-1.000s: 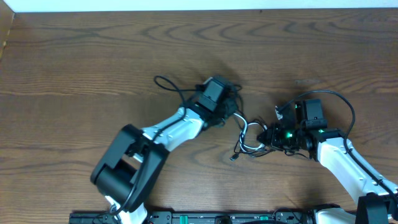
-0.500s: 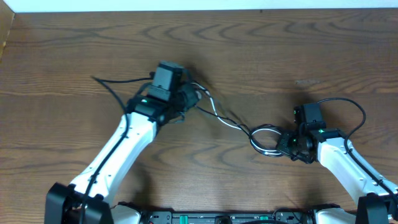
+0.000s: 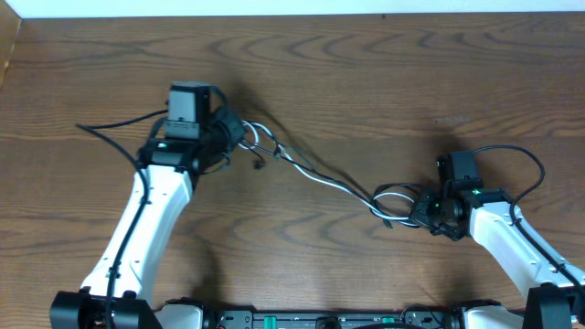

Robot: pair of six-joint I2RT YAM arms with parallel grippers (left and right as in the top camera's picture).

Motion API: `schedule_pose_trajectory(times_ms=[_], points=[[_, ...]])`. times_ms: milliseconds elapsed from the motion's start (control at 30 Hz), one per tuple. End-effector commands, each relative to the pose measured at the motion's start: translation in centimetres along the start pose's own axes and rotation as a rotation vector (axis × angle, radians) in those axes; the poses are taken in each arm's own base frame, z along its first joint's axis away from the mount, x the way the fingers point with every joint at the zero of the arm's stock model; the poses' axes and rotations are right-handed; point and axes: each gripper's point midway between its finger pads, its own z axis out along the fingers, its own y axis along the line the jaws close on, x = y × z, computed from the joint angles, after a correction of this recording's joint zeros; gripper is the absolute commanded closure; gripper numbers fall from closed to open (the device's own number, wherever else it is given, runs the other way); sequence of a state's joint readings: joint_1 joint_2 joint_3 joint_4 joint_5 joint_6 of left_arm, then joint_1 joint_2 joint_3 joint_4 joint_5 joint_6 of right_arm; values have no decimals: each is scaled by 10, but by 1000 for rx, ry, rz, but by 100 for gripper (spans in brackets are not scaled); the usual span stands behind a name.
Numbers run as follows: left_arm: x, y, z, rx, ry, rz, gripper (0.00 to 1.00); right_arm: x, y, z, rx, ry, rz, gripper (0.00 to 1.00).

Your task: Untangle cables

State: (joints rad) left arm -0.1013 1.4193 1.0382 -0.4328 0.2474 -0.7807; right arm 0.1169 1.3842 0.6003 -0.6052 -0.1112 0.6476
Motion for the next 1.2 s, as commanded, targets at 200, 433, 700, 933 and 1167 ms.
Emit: schedule_pose_trajectory(times_ms=[200,433,700,933,1167], points=[[-65,32,-21,-31,-191,-85,92,-7,-11,-3,49,-39,20,99],[-33,17,-16,43,-37,-69,74,-3,52,-10,-285,1,-215,99],[27,-4,-12,91,165,91,71,11,152,-81,-945,-16,-560,99],[81,-39,-14,213,306,328,71,12,156,-86,-978,-23,-580,99],[119,-56,-16,249,374,431,71,16,158,-92,-1017,-7,-595,99]])
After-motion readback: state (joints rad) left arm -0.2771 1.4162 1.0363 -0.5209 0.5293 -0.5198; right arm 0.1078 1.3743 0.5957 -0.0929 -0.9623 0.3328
